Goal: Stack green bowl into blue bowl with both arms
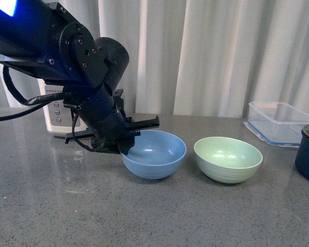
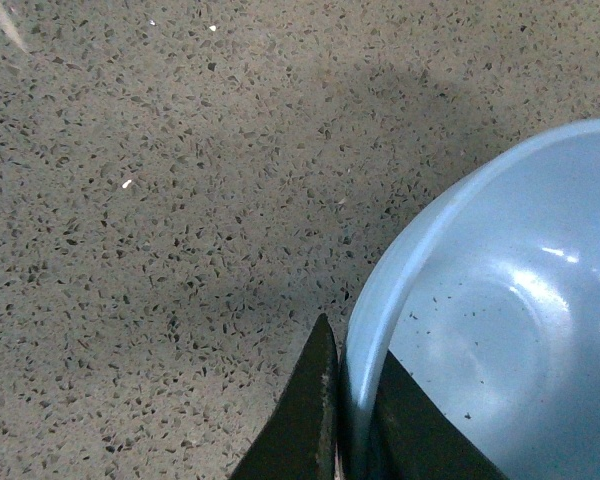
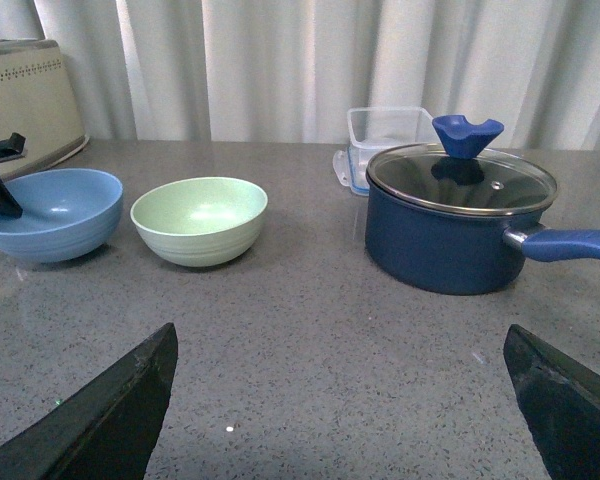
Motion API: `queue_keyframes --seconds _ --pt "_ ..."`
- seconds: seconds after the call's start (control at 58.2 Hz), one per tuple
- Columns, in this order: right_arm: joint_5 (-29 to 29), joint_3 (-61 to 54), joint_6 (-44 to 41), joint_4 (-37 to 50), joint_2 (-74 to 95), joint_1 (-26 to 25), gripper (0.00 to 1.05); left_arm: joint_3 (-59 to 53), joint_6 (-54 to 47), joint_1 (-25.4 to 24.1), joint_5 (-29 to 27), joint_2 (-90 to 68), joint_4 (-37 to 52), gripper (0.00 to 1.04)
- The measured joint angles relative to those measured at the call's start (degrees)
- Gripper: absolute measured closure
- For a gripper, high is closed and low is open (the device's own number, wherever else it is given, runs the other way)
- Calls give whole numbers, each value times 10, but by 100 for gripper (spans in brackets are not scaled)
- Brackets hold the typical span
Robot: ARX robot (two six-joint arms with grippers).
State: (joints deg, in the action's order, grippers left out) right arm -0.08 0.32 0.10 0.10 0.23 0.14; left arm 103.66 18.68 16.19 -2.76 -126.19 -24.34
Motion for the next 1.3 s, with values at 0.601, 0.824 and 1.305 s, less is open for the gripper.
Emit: queue_keyframes --seconds 0.601,0.824,1.305 --pt "0 0 0 0 0 0 10 24 -1 9 19 -18 1 50" --pt "0 0 0 0 0 0 10 -147 -78 3 -23 144 288 9" --pt "0 0 0 0 0 0 10 -739 -182 -83 -45 463 749 101"
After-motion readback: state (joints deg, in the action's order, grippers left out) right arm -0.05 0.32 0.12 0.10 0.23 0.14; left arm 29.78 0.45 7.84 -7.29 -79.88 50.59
